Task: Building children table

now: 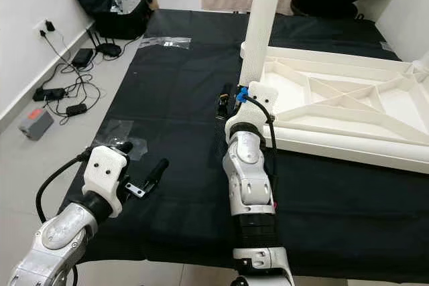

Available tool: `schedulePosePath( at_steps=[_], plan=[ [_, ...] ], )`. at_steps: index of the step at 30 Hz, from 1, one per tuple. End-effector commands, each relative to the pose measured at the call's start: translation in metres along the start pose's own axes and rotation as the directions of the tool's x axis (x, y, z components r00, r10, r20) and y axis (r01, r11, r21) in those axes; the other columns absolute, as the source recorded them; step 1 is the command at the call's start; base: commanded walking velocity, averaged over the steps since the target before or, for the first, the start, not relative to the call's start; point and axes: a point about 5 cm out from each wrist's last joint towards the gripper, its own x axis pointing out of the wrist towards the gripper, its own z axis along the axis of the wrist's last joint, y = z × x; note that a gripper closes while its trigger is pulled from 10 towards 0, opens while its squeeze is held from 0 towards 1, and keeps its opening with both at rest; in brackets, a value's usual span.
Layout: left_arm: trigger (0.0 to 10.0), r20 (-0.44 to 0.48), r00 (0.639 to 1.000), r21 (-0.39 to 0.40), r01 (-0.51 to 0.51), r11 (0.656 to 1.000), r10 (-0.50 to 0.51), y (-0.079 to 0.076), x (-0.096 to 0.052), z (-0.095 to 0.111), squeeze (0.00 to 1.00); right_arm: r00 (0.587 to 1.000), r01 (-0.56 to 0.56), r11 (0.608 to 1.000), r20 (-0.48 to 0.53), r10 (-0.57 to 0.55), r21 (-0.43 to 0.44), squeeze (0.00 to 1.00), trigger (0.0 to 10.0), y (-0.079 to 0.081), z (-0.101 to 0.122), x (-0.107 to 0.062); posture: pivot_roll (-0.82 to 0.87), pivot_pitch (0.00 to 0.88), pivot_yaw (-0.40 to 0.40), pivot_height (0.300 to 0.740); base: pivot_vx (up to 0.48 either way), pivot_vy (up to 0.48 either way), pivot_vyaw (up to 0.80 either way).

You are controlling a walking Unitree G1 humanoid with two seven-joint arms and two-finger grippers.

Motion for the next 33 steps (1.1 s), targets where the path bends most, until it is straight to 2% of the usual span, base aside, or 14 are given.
schedulePosePath(
  at_steps=[1, 5, 7, 13, 17, 23, 25, 29, 30, 31, 33],
  plan=[
    [10.0, -0.016, 1.000, 0.016, 0.008, 1.000, -0.008, 0.000, -0.001, -0.003, 0.00, 0.997, -0.053, 0.998, 0.063, 0.052, 0.018, 0.00, 10.0, -0.012, 0.010, 0.007, 0.11, 0.144, -0.033, 0.740, 0.000, 0.000, 0.00],
    [10.0, -0.015, 1.000, 0.017, 0.009, 1.000, -0.009, 0.000, 0.000, -0.003, 0.00, 0.995, -0.069, 0.997, 0.074, 0.067, 0.025, 0.00, 10.0, -0.016, 0.013, 0.009, 0.11, 0.146, -0.033, 0.740, 0.000, 0.000, 0.00],
    [10.0, -0.020, 1.000, 0.026, 0.018, 1.000, -0.018, -0.002, -0.001, -0.005, 0.00, 0.981, -0.191, 0.982, 0.033, 0.190, 0.002, 0.00, 10.0, -0.026, 0.008, 0.018, 0.10, 0.139, -0.026, 0.740, 0.000, 0.000, 0.00],
    [10.0, -0.009, 0.999, 0.014, 0.033, 0.999, -0.033, -0.007, 0.002, -0.004, 0.00, 0.953, -0.303, 0.953, -0.009, 0.303, 0.030, 0.00, 10.0, -0.043, 0.000, 0.027, 0.10, 0.145, -0.034, 0.740, 0.000, 0.000, 0.00],
    [10.0, 0.001, 0.999, 0.007, 0.048, 0.999, -0.048, -0.014, 0.005, -0.002, 0.00, 0.924, -0.378, 0.923, -0.024, 0.381, 0.077, 0.00, 10.0, -0.047, -0.002, 0.036, 0.10, 0.149, -0.033, 0.740, 0.000, 0.000, 0.00],
    [10.0, 0.001, 0.999, 0.007, 0.047, 0.999, -0.047, -0.013, 0.005, -0.002, 0.00, 0.912, -0.408, 0.910, -0.001, 0.409, 0.069, 0.00, 10.0, -0.051, 0.008, 0.048, 0.11, 0.150, -0.040, 0.740, 0.000, 0.000, 0.00],
    [10.0, -0.001, 0.999, 0.008, 0.041, 0.999, -0.041, -0.012, 0.004, -0.002, 0.00, 0.891, -0.454, 0.889, 0.023, 0.453, 0.066, 0.00, 10.0, -0.052, 0.017, 0.056, 0.11, 0.152, -0.042, 0.740, 0.000, 0.000, 0.00],
    [10.0, -0.001, 0.999, 0.009, 0.040, 0.999, -0.040, -0.012, 0.003, -0.002, 0.00, 0.878, -0.478, 0.876, 0.033, 0.477, 0.061, 0.00, 10.0, -0.052, 0.020, 0.058, 0.11, 0.152, -0.043, 0.740, 0.000, 0.000, 0.00],
    [10.0, -0.001, 0.999, 0.011, 0.039, 0.999, -0.039, -0.012, 0.003, -0.002, 0.00, 0.874, -0.485, 0.873, 0.047, 0.483, 0.051, 0.00, 2.1, -0.051, 0.023, 0.059, 0.11, 0.153, -0.043, 0.740, 0.000, 0.000, 0.00],
    [10.0, -0.002, 0.999, 0.012, 0.038, 0.999, -0.038, -0.012, 0.003, -0.003, 0.00, 0.868, -0.496, 0.867, 0.054, 0.493, 0.054, 0.00, 0.0, -0.051, 0.025, 0.059, 0.11, 0.154, -0.042, 0.740, 0.000, 0.000, 0.00],
    [10.0, -0.004, 0.999, 0.015, 0.037, 0.999, -0.037, -0.011, 0.003, -0.003, 0.00, 0.867, -0.498, 0.865, 0.064, 0.494, 0.061, 0.00, 0.0, -0.052, 0.026, 0.060, 0.11, 0.153, -0.041, 0.740, 0.000, 0.000, 0.00]
  ],
)
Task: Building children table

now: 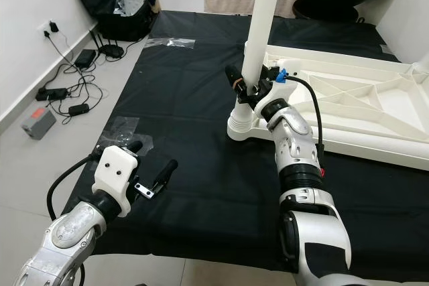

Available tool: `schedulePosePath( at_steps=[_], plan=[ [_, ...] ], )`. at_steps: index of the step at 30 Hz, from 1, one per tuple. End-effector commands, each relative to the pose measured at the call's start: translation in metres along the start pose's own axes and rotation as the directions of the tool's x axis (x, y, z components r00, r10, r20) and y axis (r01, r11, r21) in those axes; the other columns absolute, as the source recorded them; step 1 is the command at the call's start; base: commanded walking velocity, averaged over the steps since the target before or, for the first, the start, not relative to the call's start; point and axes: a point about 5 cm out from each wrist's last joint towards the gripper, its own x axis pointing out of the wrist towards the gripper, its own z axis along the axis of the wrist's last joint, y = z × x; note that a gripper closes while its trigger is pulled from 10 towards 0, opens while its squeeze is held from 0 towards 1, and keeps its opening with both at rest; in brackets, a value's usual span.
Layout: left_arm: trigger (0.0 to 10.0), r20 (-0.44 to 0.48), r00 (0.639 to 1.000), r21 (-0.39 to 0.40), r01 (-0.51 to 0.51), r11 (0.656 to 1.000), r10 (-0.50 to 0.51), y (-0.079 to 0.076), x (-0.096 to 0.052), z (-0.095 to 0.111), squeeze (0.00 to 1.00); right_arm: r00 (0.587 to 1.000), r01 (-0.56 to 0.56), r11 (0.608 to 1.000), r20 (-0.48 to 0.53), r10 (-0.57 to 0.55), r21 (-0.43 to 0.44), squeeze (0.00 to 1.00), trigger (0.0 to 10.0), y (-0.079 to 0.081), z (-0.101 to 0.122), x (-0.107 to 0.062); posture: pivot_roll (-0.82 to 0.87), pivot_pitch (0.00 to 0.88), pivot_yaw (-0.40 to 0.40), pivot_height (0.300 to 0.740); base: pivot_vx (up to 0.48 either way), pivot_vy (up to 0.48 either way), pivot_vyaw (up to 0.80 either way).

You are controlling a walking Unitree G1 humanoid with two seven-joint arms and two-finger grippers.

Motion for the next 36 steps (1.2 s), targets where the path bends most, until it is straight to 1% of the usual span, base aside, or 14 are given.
schedulePosePath(
  at_steps=[1, 8, 16, 21, 23, 24, 25, 26, 27, 28, 30, 33, 35, 36],
  plan=[
    [10.0, -0.020, 1.000, 0.007, -0.004, 1.000, 0.005, 0.001, -0.002, -0.005, 0.00, 0.999, 0.011, 1.000, 0.044, -0.012, 0.003, 0.00, 0.0, -0.004, 0.008, 0.001, 0.11, 0.153, -0.041, 0.740, 0.000, 0.000, 0.00],
    [10.0, -0.020, 1.000, 0.021, -0.015, 1.000, 0.016, 0.007, -0.001, -0.005, 0.00, 0.999, 0.020, 0.999, 0.036, -0.019, -0.044, 0.00, 0.0, -0.001, -0.003, -0.004, 0.11, 0.142, -0.035, 0.740, 0.000, 0.000, 0.00],
    [10.0, -0.013, 1.000, 0.029, -0.013, 0.999, 0.014, 0.008, 0.000, -0.004, 0.00, 0.976, 0.215, 0.970, 0.049, -0.211, -0.116, 0.00, 0.0, 0.019, -0.031, -0.023, 0.10, 0.126, -0.028, 0.740, 0.000, 0.000, 0.00],
    [10.0, -0.012, 1.000, 0.030, -0.013, 0.999, 0.013, 0.008, 0.000, -0.004, 0.00, 0.971, 0.237, 0.963, 0.049, -0.233, -0.126, 0.00, 0.0, 0.025, -0.035, -0.026, 0.10, 0.130, -0.026, 0.740, 0.000, 0.000, 0.00],
    [10.0, -0.011, 1.000, 0.036, -0.015, 0.999, 0.015, 0.010, 0.000, -0.003, 0.00, 0.927, 0.375, 0.911, 0.040, -0.374, -0.174, 0.00, 0.0, 0.038, -0.043, -0.034, 0.11, 0.131, -0.029, 0.740, 0.000, 0.000, 0.00],
    [10.0, -0.011, 1.000, 0.036, -0.015, 0.999, 0.015, 0.010, 0.000, -0.003, 0.00, 0.927, 0.375, 0.911, 0.040, -0.374, -0.174, 0.00, 0.0, 0.038, -0.043, -0.034, 0.11, 0.131, -0.029, 0.740, 0.000, 0.000, 0.00],
    [10.0, -0.012, 1.000, 0.036, -0.017, 0.999, 0.017, 0.011, 0.001, -0.003, 0.00, 0.887, 0.458, 0.869, 0.032, -0.460, -0.188, 0.00, 0.0, 0.042, -0.046, -0.037, 0.10, 0.133, -0.029, 0.740, 0.000, 0.000, 0.00],
    [10.0, -0.012, 1.000, 0.036, -0.017, 0.999, 0.017, 0.011, 0.001, -0.003, 0.00, 0.887, 0.458, 0.869, 0.032, -0.460, -0.188, 0.00, 0.0, 0.042, -0.046, -0.037, 0.10, 0.133, -0.029, 0.740, 0.000, 0.000, 0.00],
    [10.0, -0.011, 1.000, 0.038, -0.019, 0.999, 0.019, 0.012, 0.001, -0.003, 0.00, 0.745, 0.654, 0.731, -0.006, -0.668, -0.193, 0.00, 0.0, 0.049, -0.052, -0.040, 0.11, 0.136, -0.034, 0.740, 0.000, 0.000, 0.00],
    [10.0, -0.011, 1.000, 0.038, -0.020, 0.999, 0.021, 0.012, 0.001, -0.003, 0.00, 0.680, 0.717, 0.670, -0.018, -0.733, -0.194, 0.00, 0.0, 0.052, -0.053, -0.042, 0.11, 0.136, -0.034, 0.740, 0.000, 0.000, 0.00],
    [10.0, -0.010, 1.000, 0.039, -0.022, 0.999, 0.022, 0.012, 0.001, -0.003, 0.00, 0.611, 0.774, 0.606, -0.037, -0.791, -0.182, 0.00, 0.0, 0.059, -0.054, -0.042, 0.11, 0.137, -0.033, 0.740, 0.000, 0.000, 0.00],
    [10.0, -0.011, 1.000, 0.041, -0.022, 0.999, 0.023, 0.012, 0.001, -0.004, 0.00, 0.558, 0.814, 0.564, -0.080, -0.826, -0.139, 0.00, 0.0, 0.076, -0.056, -0.037, 0.11, 0.137, -0.037, 0.740, 0.000, 0.000, 0.00],
    [10.0, -0.011, 1.000, 0.041, -0.023, 0.999, 0.023, 0.012, 0.001, -0.004, 0.00, 0.550, 0.820, 0.557, -0.088, -0.830, -0.132, 0.00, 0.0, 0.080, -0.056, -0.037, 0.11, 0.137, -0.037, 0.740, 0.000, 0.000, 0.00],
    [10.0, -0.011, 1.000, 0.042, -0.021, 0.999, 0.021, 0.012, 0.001, -0.004, 0.00, 0.548, 0.823, 0.557, -0.099, -0.831, -0.116, 0.00, 0.0, 0.090, -0.055, -0.035, 0.11, 0.138, -0.036, 0.740, 0.000, 0.000, 0.00]
  ],
)
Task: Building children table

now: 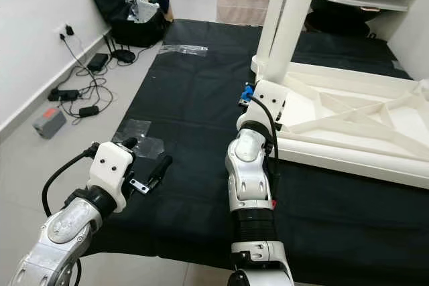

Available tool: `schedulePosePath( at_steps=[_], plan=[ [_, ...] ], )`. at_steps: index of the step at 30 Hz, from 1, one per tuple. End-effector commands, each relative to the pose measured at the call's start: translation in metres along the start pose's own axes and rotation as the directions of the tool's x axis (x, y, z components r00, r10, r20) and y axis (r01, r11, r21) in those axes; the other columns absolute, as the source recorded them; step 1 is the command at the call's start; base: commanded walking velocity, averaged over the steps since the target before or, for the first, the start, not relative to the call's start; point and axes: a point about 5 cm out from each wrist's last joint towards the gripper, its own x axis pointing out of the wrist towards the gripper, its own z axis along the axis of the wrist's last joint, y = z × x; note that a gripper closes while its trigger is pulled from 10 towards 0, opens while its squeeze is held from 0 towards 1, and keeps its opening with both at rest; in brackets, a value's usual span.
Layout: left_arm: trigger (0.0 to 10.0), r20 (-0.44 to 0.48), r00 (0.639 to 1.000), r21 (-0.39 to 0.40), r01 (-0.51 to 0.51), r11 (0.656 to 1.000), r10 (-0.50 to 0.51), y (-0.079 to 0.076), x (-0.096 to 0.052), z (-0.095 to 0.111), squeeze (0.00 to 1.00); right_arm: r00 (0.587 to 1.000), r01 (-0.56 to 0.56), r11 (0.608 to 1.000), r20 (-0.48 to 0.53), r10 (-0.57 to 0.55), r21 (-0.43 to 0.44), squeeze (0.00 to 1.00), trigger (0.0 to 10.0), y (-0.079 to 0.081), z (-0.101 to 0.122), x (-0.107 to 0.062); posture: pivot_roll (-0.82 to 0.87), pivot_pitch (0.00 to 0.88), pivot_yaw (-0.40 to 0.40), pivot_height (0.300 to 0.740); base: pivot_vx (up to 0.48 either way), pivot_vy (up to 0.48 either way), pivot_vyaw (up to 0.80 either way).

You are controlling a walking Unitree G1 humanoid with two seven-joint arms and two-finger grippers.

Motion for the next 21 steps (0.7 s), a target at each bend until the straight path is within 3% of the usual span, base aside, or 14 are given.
schedulePosePath(
  at_steps=[1, 5, 6, 8, 9, 15, 17, 18, 21],
  plan=[
    [10.0, -0.013, 1.000, 0.019, 0.000, 1.000, 0.001, 0.002, -0.001, -0.004, 0.00, 0.978, 0.045, 0.997, -0.208, -0.031, 0.065, 0.00, 0.0, 0.020, -0.026, -0.029, 0.11, 0.137, -0.041, 0.740, 0.000, 0.000, 0.00],
    [10.0, -0.014, 1.000, 0.019, -0.005, 1.000, 0.005, 0.003, -0.001, -0.004, 0.00, 0.976, 0.044, 0.996, -0.217, -0.027, 0.077, 0.00, 0.0, 0.023, -0.024, -0.033, 0.11, 0.138, -0.042, 0.740, 0.000, 0.000, 0.00],
    [10.0, -0.015, 1.000, 0.021, -0.007, 1.000, 0.008, 0.003, -0.001, -0.004, 0.00, 0.972, 0.033, 0.994, -0.235, -0.008, 0.100, 0.00, 10.0, 0.027, -0.022, -0.036, 0.11, 0.138, -0.042, 0.740, 0.000, 0.000, 0.00],
    [10.0, -0.016, 1.000, 0.022, -0.007, 1.000, 0.008, 0.004, -0.001, -0.005, 0.00, 0.973, -0.030, 0.992, -0.224, 0.057, 0.121, 0.00, 10.0, 0.030, -0.019, -0.036, 0.11, 0.139, -0.043, 0.740, 0.000, 0.000, 0.00],
    [10.0, -0.017, 1.000, 0.022, -0.007, 1.000, 0.008, 0.004, -0.001, -0.005, 0.00, 0.974, -0.052, 0.990, -0.211, 0.078, 0.127, 1.00, 10.0, 0.031, -0.017, -0.036, 0.11, 0.138, -0.041, 0.740, 0.000, 0.000, 0.00],
    [10.0, -0.018, 1.000, 0.022, -0.007, 1.000, 0.007, 0.004, -0.001, -0.005, 0.00, 0.979, -0.108, 0.985, -0.160, 0.129, 0.133, 1.00, 10.0, 0.030, -0.010, -0.033, 0.11, 0.136, -0.043, 0.740, 0.000, 0.000, 0.00],
    [10.0, -0.019, 1.000, 0.024, -0.006, 1.000, 0.007, 0.004, -0.001, -0.006, 0.00, 0.981, -0.132, 0.986, -0.132, 0.145, 0.097, 1.00, 10.0, 0.024, -0.007, -0.028, 0.10, 0.136, -0.040, 0.740, 0.000, 0.000, 0.00],
    [10.0, -0.020, 1.000, 0.025, -0.006, 1.000, 0.006, 0.004, -0.001, -0.006, 0.00, 0.978, -0.153, 0.983, -0.125, 0.165, 0.099, 0.00, 10.0, 0.023, -0.006, -0.026, 0.11, 0.135, -0.039, 0.740, 0.000, 0.000, 0.00],
    [10.0, -0.020, 1.000, 0.026, -0.005, 1.000, 0.006, 0.004, -0.001, -0.006, 0.00, 0.975, -0.177, 0.979, -0.117, 0.188, 0.105, 0.00, 10.0, 0.021, -0.005, -0.024, 0.11, 0.137, -0.040, 0.740, 0.000, 0.000, 0.00]
  ],
)
